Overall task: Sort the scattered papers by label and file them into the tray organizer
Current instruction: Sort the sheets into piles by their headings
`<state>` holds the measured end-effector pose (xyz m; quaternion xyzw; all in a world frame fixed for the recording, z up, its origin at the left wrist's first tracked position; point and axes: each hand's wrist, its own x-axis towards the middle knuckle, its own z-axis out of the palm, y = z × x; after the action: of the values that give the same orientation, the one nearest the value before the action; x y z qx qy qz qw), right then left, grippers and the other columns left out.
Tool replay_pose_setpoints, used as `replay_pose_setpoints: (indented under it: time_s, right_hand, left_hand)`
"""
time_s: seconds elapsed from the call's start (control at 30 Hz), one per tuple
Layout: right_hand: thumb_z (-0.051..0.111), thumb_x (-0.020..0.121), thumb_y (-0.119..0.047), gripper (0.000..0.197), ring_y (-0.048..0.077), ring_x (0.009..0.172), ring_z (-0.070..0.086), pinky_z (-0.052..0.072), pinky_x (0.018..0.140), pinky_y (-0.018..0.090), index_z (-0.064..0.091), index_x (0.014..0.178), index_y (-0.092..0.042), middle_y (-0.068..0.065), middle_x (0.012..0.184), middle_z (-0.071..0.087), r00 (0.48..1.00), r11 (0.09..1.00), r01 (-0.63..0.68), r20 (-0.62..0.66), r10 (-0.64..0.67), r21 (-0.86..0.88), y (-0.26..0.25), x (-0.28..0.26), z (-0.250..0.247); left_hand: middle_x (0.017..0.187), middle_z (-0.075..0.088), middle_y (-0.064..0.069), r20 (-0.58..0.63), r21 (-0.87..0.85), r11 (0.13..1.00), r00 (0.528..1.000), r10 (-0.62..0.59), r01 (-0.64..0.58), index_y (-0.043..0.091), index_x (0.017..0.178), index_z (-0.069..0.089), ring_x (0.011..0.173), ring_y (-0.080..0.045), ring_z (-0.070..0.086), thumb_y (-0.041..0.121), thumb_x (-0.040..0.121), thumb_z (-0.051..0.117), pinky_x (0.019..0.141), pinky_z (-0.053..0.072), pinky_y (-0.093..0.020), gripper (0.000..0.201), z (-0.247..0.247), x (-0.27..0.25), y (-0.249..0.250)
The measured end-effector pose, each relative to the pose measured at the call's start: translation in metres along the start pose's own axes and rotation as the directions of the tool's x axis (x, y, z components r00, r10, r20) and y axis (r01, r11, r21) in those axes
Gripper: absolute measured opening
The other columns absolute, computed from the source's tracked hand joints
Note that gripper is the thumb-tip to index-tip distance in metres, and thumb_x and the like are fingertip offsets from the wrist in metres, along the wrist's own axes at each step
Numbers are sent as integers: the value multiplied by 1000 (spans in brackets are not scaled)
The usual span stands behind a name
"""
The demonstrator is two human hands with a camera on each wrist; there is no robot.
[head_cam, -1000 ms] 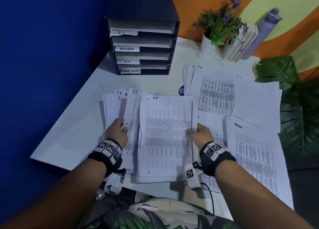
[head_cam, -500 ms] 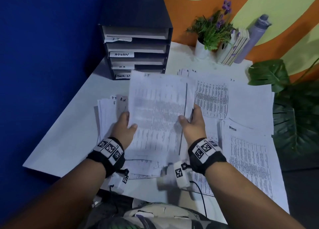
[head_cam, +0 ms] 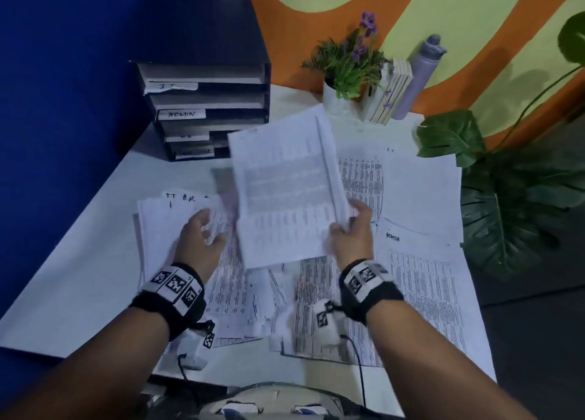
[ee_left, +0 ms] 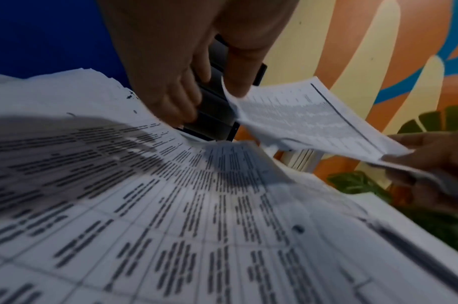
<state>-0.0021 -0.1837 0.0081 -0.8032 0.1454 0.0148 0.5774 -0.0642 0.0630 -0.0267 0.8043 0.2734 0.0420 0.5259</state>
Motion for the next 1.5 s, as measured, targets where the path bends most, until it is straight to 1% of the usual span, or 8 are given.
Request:
replay_pose_setpoints:
  time_s: [0.17, 0.47, 0.7, 0.93, 1.13, 1.3, 1.43, 1.5]
  right_hand:
    - [46, 95, 0, 50, 18, 74, 58, 46, 56, 24, 36, 132, -32, 1, 89, 53, 951, 997, -55, -307, 35, -55, 7, 71, -77]
    - [36, 87, 1, 52, 29, 83, 54, 50, 75, 42, 37, 127, -32, 7, 99, 55, 890, 952, -124, -456, -18, -280, 34, 150, -179]
    - [54, 85, -7, 70, 37, 132, 30, 31, 107, 54, 27, 145, -29, 14, 146, 31, 947, 733, -246, -317, 43, -634, 35, 179, -187]
    - [49, 91, -5, 40, 31, 122, 49, 42, 103, 38, 60, 126, -21, 10, 135, 47, 996, 809, 70, 92, -19, -584, 33, 138, -98]
    - [54, 95, -22, 22, 10, 70, 59, 54, 65, 29, 64, 115, -22, -1, 113, 66, 888, 953, 81, 454, 64, -293, 30, 39, -4]
    - [56, 95, -34, 43, 21, 112, 59, 47, 100, 37, 51, 134, -17, 4, 129, 60, 776, 928, 84, 609, 167, -363, 29, -24, 48]
    - [53, 96, -41, 42, 16, 100, 52, 43, 70, 19, 47, 126, -12, -7, 105, 54, 796, 900, 137, 587, 148, -413, 28, -45, 61]
    - [58, 93, -42, 52, 23, 109, 53, 48, 82, 25, 43, 128, -8, 1, 115, 55, 838, 904, 108, 527, 141, -413, 29, -47, 63]
  left_hand:
    - [159, 17, 1, 63, 523, 852, 995, -82, 37, 32, 145, 36, 145, -22, 20, 38, 89, 62, 116, 23, -49, 61, 5, 1, -26]
    - [162, -1, 0, -32, 666, 724, 976, -216, 182, 35, 150, 25, 148, -24, -2, 44, 90, 59, 116, 9, -58, 70, 6, -7, -29]
    - [162, -2, -2, -102, 669, 705, 968, -228, 236, 33, 151, 22, 148, -23, -3, 45, 88, 61, 116, 7, -56, 75, 1, -9, -36]
    - [161, 2, -4, -150, 687, 665, 952, -266, 294, 30, 152, 19, 145, -31, 12, 54, 79, 68, 115, 20, -54, 91, -16, -6, -47]
    - [151, 21, -13, -103, 702, 646, 941, -324, 299, 22, 153, 13, 135, -33, 31, 67, 56, 79, 109, 35, -44, 126, -29, 0, -58]
    - [145, 24, -17, -31, 667, 696, 944, -329, 265, 21, 153, 7, 127, -33, 44, 61, 46, 87, 103, 43, -42, 139, -39, 0, -65]
    - [140, 48, -10, 46, 585, 785, 957, -286, 207, 16, 150, 24, 124, -28, 51, 51, 64, 82, 103, 43, -38, 109, -38, -3, -74]
    - [138, 52, -7, 83, 549, 823, 970, -228, 146, 19, 141, 43, 121, -25, 54, 47, 77, 73, 102, 44, -37, 77, -34, -8, -74]
